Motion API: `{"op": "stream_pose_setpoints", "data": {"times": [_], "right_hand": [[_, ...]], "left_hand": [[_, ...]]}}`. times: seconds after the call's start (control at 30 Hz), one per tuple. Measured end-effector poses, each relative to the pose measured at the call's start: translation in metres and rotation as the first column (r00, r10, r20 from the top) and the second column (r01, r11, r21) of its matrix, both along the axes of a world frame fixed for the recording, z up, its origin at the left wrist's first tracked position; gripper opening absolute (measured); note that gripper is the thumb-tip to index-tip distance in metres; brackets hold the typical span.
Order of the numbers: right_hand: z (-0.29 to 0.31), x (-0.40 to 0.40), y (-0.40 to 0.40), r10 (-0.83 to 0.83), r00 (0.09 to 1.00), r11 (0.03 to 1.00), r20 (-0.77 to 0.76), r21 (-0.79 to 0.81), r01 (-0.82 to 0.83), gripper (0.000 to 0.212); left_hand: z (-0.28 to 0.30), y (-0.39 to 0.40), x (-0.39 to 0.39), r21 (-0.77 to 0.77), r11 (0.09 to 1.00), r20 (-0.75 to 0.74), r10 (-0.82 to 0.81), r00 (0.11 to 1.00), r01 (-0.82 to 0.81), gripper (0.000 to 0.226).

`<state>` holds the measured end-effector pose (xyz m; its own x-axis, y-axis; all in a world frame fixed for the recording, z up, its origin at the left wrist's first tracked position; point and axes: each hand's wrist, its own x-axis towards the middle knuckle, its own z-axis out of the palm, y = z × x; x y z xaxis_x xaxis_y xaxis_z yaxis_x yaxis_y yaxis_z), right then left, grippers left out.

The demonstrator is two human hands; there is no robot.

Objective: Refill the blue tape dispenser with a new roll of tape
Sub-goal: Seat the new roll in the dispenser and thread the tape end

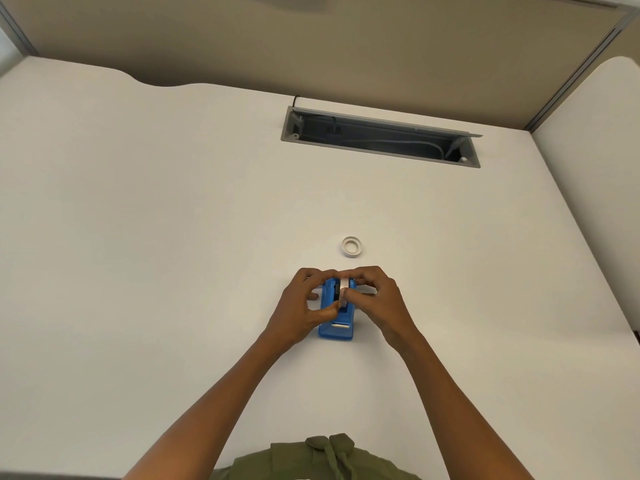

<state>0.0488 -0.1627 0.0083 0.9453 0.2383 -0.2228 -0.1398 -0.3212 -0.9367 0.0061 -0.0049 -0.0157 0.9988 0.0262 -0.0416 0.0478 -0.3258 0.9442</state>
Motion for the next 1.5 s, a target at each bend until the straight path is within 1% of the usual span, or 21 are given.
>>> {"op": "stream_pose_setpoints", "data": {"times": [0.13, 0.3, 0.43, 0.67, 0.77, 0.87, 0.93, 1.0, 1.07, 1.2, 1.37, 1.5], "right_hand": [[-0.001, 0.003, -0.001, -0.027, 0.998, 0.999, -0.053, 0.032, 0.028, 0.024], [0.0, 0.006, 0.002, -0.065, 0.989, 0.989, -0.135, 0.12, 0.082, 0.015], [-0.001, 0.008, 0.0, -0.061, 0.984, 0.984, -0.168, 0.156, 0.087, 0.018], [0.0, 0.009, -0.001, -0.061, 0.976, 0.974, -0.208, 0.201, 0.104, 0.016], [0.001, 0.009, -0.001, -0.069, 0.971, 0.972, -0.23, 0.205, 0.118, 0.019], [0.003, 0.008, -0.003, -0.102, 0.976, 0.973, -0.192, 0.184, 0.138, 0.015], [0.005, 0.006, -0.005, -0.114, 0.987, 0.983, -0.111, 0.13, 0.128, 0.012], [0.009, 0.007, -0.008, -0.081, 0.996, 0.994, -0.041, 0.068, 0.084, 0.012], [0.014, 0.009, -0.012, -0.005, 1.0, 1.0, -0.021, 0.026, 0.006, 0.015], [0.026, 0.018, -0.013, 0.098, 0.995, 0.989, -0.016, -0.114, -0.099, 0.021], [0.042, 0.028, -0.009, 0.161, 0.982, 0.983, -0.104, -0.077, -0.169, 0.014], [0.047, 0.031, -0.006, 0.161, 0.978, 0.977, -0.131, -0.122, -0.177, 0.011]], "left_hand": [[-0.001, 0.0, 0.0, 0.015, 1.0, -0.01, 0.008, 1.0, -0.008, 0.05], [0.001, 0.0, -0.001, 0.019, 1.0, 0.006, 0.009, 1.0, -0.009, 0.049], [0.003, -0.002, -0.002, 0.027, 1.0, 0.008, 0.012, 1.0, -0.012, 0.049], [0.008, -0.002, -0.004, 0.028, 0.999, -0.011, 0.017, 1.0, -0.016, 0.05], [0.008, -0.002, -0.004, 0.012, 1.0, -0.007, 0.019, 1.0, -0.019, 0.049], [0.008, -0.001, -0.003, -0.002, 1.0, -0.014, 0.019, 1.0, -0.019, 0.048], [0.007, 0.0, -0.003, -0.002, 1.0, -0.023, 0.016, 1.0, -0.016, 0.046], [0.006, -0.001, -0.002, -0.003, 1.0, -0.027, 0.011, 1.0, -0.012, 0.045], [0.005, 0.0, -0.002, -0.003, 1.0, -0.026, 0.005, 1.0, -0.005, 0.044], [0.003, 0.001, 0.0, 0.019, 1.0, -0.035, -0.005, 0.999, 0.006, 0.048], [0.003, 0.001, 0.001, 0.021, 1.0, -0.035, -0.015, 0.999, 0.016, 0.046], [0.003, 0.0, 0.001, 0.028, 0.999, -0.036, -0.017, 0.999, 0.018, 0.046]]}}
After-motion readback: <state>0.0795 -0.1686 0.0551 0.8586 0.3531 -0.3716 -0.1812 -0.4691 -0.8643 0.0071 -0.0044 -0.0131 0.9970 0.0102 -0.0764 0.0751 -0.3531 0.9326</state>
